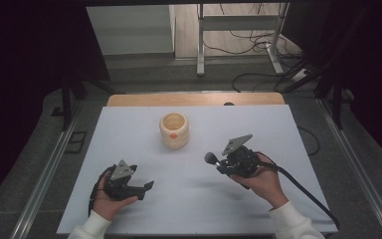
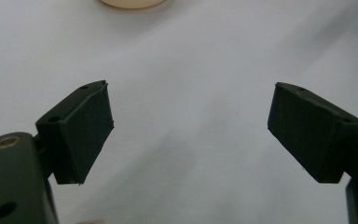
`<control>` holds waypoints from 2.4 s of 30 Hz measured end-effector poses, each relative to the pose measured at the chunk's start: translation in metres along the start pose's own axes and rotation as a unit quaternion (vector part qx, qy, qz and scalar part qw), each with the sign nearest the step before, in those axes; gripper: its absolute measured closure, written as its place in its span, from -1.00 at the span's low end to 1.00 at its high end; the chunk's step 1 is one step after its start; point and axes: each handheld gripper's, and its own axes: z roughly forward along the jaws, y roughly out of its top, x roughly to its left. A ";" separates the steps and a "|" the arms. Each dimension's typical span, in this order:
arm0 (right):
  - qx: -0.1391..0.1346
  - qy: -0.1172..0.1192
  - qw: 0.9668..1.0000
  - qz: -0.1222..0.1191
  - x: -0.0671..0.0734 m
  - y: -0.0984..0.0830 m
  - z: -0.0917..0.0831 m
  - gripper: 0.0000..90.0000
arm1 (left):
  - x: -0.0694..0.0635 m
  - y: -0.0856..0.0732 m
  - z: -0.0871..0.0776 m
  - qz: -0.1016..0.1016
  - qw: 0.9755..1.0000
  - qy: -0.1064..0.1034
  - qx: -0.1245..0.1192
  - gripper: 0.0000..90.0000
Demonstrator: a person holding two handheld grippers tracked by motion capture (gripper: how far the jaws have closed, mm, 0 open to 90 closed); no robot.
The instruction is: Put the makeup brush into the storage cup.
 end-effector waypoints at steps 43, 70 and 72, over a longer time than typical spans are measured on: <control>-0.116 -0.005 0.991 0.070 -0.018 -0.009 -0.020 0.58 | -0.002 0.002 0.001 -0.002 1.000 -0.002 -0.007 -0.67; -0.173 -0.013 0.979 0.103 -0.018 -0.009 -0.027 0.58 | -0.009 0.008 0.002 0.002 1.000 -0.008 -0.016 -0.67; -0.174 -0.012 0.979 0.103 -0.017 -0.009 -0.026 0.58 | -0.010 0.009 0.002 0.001 1.000 -0.009 -0.018 -0.67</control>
